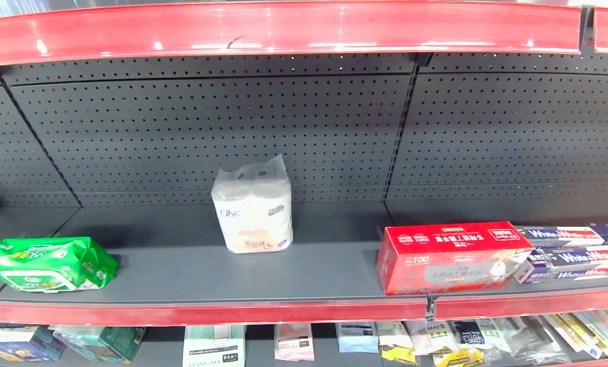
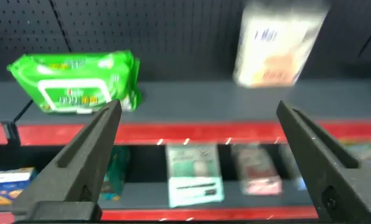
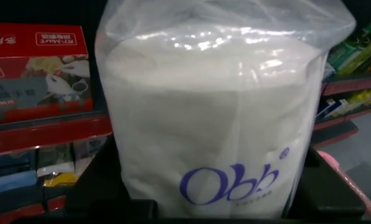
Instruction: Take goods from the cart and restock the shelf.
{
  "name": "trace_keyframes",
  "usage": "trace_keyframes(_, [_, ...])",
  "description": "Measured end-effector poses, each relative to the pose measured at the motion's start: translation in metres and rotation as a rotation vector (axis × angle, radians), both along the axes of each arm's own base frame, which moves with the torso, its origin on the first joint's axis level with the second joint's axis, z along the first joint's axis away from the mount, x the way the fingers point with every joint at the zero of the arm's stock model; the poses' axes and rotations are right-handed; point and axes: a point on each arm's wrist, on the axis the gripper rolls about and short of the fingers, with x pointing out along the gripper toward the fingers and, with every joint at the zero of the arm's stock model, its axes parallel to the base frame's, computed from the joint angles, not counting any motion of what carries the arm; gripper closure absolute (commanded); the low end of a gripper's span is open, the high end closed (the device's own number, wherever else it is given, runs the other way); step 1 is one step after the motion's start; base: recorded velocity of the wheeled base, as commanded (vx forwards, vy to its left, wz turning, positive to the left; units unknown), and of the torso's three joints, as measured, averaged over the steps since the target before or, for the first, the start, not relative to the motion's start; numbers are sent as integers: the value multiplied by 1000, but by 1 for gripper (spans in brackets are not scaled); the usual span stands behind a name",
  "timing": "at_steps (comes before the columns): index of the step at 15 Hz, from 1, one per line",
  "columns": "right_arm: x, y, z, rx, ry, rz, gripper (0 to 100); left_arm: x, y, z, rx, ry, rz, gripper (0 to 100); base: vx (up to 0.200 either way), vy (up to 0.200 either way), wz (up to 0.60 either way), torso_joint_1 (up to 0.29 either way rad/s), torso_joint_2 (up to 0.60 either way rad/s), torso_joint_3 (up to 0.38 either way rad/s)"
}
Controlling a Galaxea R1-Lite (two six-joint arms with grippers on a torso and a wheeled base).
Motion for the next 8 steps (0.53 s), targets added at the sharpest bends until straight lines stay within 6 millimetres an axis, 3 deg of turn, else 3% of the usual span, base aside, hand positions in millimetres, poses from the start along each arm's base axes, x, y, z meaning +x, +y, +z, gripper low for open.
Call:
trace_keyframes(2, [-1,0,-1,4,-8,1,100,15,0,39,-48,45,5,0,0,0,0,0,0,0])
trace_keyframes(4, [-1,1,-2,10,-5,38,100,48,0,67,-63,122,19,0,0,0,0,0,0,0])
trace_keyframes(8, [0,1,-6,11,12,64,100,127,0,78,16,286,-97,0,0,0,0,0,0,0])
